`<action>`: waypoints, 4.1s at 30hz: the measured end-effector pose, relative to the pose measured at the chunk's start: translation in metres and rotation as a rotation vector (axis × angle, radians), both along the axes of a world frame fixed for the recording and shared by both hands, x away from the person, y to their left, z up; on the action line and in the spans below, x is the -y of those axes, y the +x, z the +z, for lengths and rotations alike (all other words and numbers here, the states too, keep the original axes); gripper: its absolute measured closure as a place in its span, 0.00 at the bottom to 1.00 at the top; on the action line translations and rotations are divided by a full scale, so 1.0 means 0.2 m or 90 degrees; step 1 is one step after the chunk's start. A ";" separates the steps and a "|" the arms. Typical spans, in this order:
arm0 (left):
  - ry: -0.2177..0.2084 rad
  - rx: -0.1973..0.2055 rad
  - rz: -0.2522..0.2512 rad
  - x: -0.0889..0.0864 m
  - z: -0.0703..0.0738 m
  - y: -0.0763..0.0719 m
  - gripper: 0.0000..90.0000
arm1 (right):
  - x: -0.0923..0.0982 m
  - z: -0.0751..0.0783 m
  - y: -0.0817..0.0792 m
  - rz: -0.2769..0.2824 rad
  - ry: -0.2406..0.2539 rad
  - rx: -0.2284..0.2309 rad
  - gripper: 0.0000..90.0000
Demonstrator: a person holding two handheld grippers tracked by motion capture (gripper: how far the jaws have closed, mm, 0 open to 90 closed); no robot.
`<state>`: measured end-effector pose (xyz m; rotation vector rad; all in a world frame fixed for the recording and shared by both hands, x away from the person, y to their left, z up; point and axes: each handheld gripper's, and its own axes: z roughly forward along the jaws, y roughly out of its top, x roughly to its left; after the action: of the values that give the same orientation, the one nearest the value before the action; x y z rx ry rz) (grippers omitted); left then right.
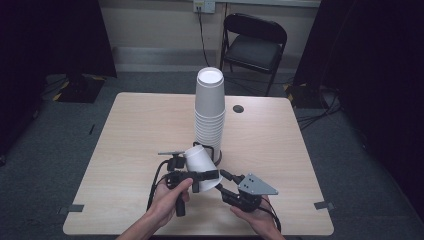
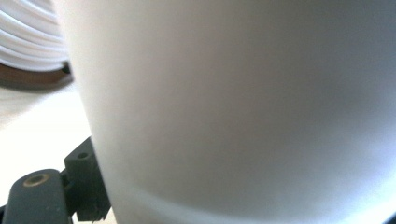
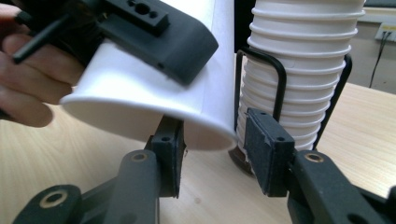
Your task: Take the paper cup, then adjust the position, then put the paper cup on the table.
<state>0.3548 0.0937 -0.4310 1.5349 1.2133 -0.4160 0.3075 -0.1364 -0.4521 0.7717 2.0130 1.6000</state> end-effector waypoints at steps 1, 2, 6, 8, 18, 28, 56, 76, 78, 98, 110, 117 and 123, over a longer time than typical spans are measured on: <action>-0.010 -0.003 0.000 0.01 0.00 0.00 0.14 | 0.00 0.00 0.00 -0.001 -0.002 0.002 0.67; -0.008 -0.003 -0.008 0.01 0.00 -0.01 0.13 | 0.00 0.00 0.00 0.000 -0.001 0.004 0.68; -0.023 -0.013 -0.012 0.04 0.01 -0.02 0.13 | -0.01 0.00 0.00 -0.002 0.000 0.022 0.70; -0.018 -0.012 -0.026 0.04 0.02 -0.03 0.14 | -0.01 0.00 0.00 -0.002 0.000 0.017 0.69; -0.031 -0.002 -0.041 0.10 0.01 -0.05 0.13 | -0.01 0.02 0.00 -0.006 0.007 0.049 0.77; -0.044 0.032 -0.033 0.10 -0.02 -0.05 0.09 | 0.01 0.01 0.00 -0.035 0.003 0.038 0.93; -0.042 0.106 0.063 -0.09 0.04 0.08 0.17 | 0.03 0.03 0.00 -0.016 0.000 -0.026 0.96; 0.080 0.241 0.066 -0.13 0.07 0.07 0.18 | 0.09 0.04 0.06 -0.035 -0.078 -0.158 0.96; 0.089 0.249 0.065 -0.13 0.07 0.07 0.18 | 0.09 0.04 0.07 -0.034 -0.081 -0.166 0.96; 0.222 0.421 -0.048 -0.14 0.05 0.04 0.17 | 0.14 0.05 0.13 -0.031 -0.085 -0.253 0.96; 0.331 0.515 -0.172 -0.10 0.04 -0.03 0.18 | 0.15 0.05 0.14 -0.013 -0.106 -0.281 0.96; 0.369 0.560 -0.223 -0.08 0.02 -0.06 0.18 | 0.15 0.06 0.15 0.002 -0.116 -0.297 0.96; 0.368 0.582 -0.249 -0.05 -0.01 -0.07 0.18 | 0.16 0.08 0.17 0.011 -0.129 -0.304 0.96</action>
<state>0.3402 0.1041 -0.4322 2.1107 0.3014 0.4220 0.3405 -0.1681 -0.4363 1.1414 2.4671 1.2757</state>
